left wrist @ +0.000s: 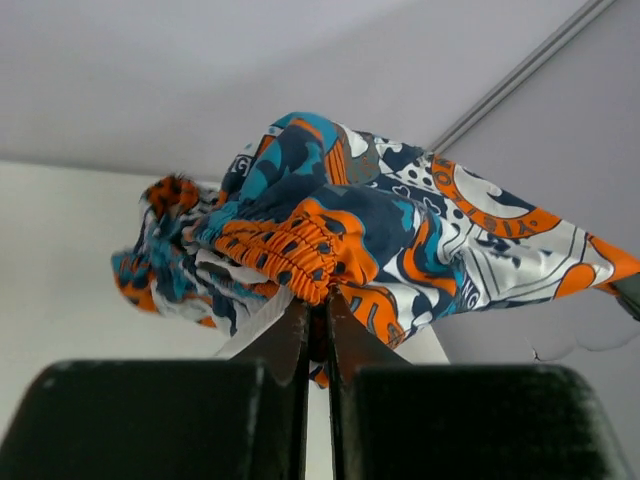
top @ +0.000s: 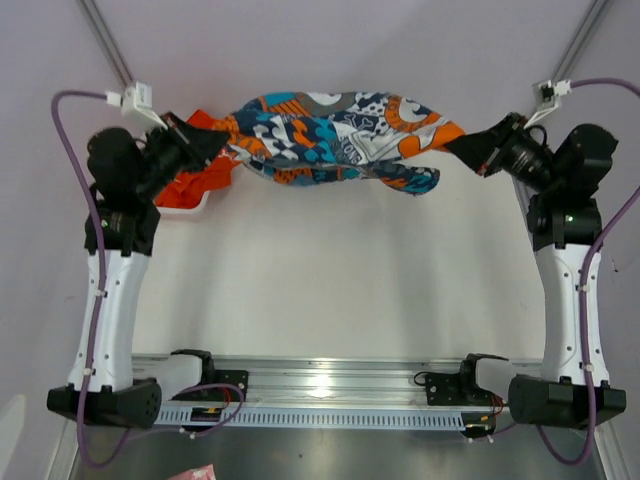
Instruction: Fold and stack the shorts
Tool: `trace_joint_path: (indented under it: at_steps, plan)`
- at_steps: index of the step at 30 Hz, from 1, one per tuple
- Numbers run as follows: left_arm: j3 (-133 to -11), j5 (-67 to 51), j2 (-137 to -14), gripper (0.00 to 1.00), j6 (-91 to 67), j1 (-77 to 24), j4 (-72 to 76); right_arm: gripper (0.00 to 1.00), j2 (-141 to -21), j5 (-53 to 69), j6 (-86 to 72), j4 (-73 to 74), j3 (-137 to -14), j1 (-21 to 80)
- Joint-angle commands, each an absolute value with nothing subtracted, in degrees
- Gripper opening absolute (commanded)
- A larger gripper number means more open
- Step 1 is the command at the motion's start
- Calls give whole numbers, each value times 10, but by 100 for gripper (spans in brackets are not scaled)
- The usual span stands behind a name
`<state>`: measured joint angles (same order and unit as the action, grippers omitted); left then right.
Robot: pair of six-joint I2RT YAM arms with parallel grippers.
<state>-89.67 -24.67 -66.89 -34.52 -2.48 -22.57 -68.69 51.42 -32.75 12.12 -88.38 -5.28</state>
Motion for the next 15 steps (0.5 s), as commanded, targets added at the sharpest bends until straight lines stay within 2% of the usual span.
trace_joint_path:
  at_steps: [1, 2, 3, 5, 6, 11, 13, 14, 15]
  plan:
    - [-727, -239, -595, 0, -389, -23, -129, 0, -644, 481, -307, 108, -755, -22]
    - [-611, -231, -579, 0, -404, -23, -117, 0, -637, 462, -304, 99, -707, -9]
    - [-574, -229, -566, 0, -410, -25, -108, 0, -632, 426, -298, 102, -621, -2]
    - [-514, -229, -536, 0, -413, -28, -94, 0, -621, 395, -279, 116, -546, 43]
    - [-437, -225, -524, 0, -410, -35, -92, 0, -617, 385, -277, 116, -481, 53]
    - [-300, -196, -406, 0, -400, -47, -132, 0, -544, 311, -273, 139, -351, 160]
    - [-263, -201, -361, 19, -398, -47, -144, 4, -520, 275, -279, 160, -323, 189]
    - [-261, -192, -320, 49, -387, -51, -154, 8, -497, 253, -287, 165, -318, 200]
    - [-274, -175, -306, 63, -381, -52, -201, 14, -488, 247, -290, 167, -316, 200]
